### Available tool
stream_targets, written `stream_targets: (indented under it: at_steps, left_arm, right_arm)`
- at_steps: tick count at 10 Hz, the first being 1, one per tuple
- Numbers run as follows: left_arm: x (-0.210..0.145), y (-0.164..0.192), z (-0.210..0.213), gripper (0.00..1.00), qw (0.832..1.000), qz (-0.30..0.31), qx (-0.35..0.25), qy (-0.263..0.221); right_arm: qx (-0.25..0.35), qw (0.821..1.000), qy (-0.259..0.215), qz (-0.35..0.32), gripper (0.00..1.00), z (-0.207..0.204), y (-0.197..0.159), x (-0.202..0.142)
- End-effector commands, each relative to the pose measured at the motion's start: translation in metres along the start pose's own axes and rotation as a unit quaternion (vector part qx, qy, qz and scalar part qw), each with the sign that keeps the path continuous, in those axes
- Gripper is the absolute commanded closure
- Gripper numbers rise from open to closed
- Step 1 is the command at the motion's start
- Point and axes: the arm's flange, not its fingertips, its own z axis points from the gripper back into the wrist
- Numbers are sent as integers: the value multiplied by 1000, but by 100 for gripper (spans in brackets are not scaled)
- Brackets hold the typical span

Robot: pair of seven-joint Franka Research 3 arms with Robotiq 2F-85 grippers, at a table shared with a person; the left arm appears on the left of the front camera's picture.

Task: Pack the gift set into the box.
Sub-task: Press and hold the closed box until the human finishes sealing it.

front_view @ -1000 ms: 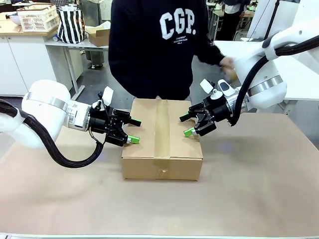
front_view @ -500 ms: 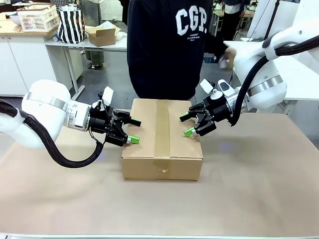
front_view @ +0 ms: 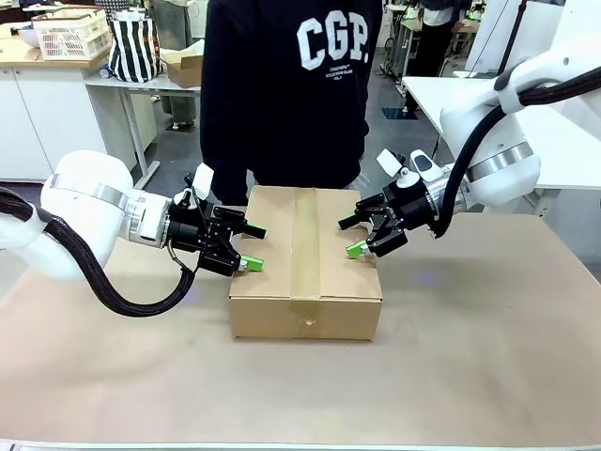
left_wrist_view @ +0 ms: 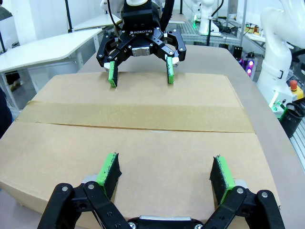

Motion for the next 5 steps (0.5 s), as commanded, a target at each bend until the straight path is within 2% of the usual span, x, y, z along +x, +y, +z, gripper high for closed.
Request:
stream_targets:
  at_steps: [1,5]
  left_arm:
    - [-3,-2,0,0,1000,0,0,1]
    - [-3,-2,0,0,1000,0,0,1]
  right_arm:
    - [-1,1000,5,-4,0,-2,0,-6]
    - [-1,1000,5,-4,0,-2,0,-6]
